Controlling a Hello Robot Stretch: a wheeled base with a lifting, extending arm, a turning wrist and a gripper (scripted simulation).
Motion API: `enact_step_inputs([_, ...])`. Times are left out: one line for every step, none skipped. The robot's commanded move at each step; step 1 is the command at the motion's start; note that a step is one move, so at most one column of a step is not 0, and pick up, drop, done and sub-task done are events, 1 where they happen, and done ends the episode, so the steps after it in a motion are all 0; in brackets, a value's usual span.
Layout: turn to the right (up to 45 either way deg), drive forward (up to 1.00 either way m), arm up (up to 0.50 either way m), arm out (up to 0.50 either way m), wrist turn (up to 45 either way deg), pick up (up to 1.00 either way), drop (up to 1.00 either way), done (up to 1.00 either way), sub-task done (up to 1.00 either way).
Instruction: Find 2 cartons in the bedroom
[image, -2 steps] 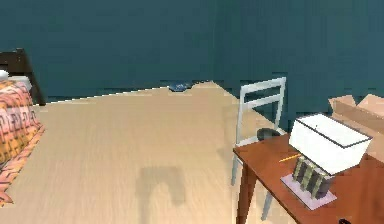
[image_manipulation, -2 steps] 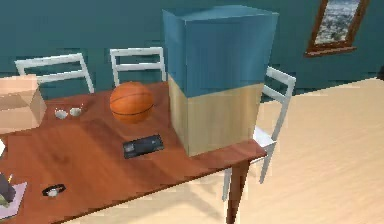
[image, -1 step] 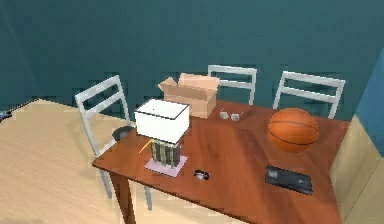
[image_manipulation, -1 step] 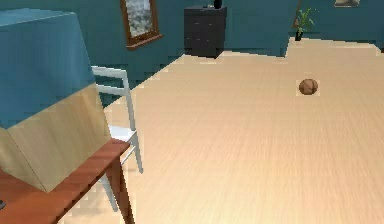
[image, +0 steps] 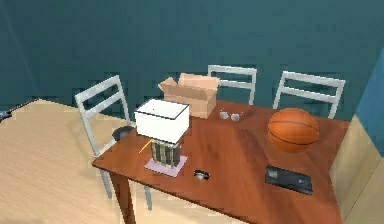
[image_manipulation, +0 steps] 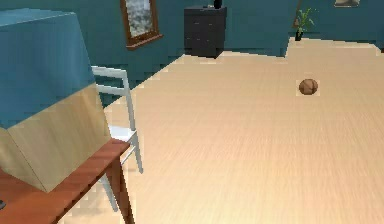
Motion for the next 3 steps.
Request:
enact_step_inputs([-45.0,0.0,0.0,0.0,0.0,0.0,0.0,0.0,0.0])
enact_step_inputs([-45.0,0.0,0.0,0.0,0.0,0.0,0.0,0.0,0.0])
enact_step_inputs([-9.0,0.0,0.0,0.0,0.0,0.0,0.0,0.0,0.0])
